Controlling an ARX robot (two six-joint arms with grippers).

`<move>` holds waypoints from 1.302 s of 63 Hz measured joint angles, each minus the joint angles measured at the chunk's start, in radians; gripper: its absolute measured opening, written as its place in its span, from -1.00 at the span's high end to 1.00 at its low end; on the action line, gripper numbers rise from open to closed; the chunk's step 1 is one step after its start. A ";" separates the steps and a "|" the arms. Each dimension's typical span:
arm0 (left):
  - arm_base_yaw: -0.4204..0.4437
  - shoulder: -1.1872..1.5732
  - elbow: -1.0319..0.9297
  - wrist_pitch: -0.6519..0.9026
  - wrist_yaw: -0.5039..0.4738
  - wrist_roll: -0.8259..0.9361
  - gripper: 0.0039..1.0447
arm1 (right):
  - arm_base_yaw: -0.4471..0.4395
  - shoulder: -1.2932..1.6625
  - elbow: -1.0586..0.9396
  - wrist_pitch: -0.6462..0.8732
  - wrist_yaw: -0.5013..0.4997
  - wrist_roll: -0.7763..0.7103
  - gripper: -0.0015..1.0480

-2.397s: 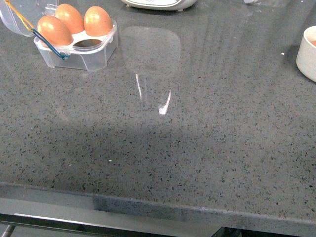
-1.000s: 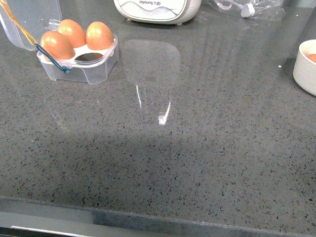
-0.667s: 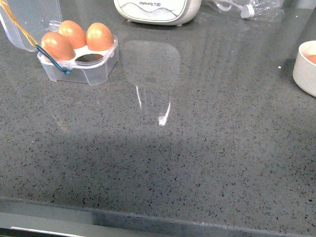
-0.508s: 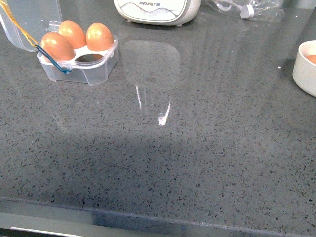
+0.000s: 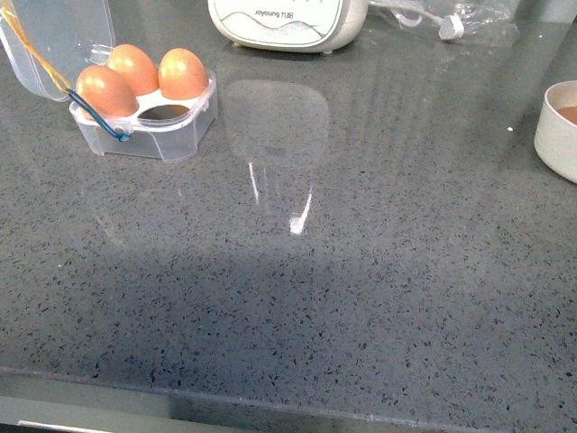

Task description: Put egg into box

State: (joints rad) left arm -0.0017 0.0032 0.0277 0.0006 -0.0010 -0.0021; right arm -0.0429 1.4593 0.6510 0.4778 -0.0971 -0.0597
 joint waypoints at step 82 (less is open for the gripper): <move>0.000 0.000 0.000 0.000 0.000 0.000 -0.87 | 0.075 -0.117 -0.025 0.081 -0.085 0.012 0.14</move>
State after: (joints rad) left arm -0.0017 0.0032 0.0277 0.0006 -0.0010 -0.0021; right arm 0.0322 1.3422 0.6258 0.5587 -0.1818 -0.0475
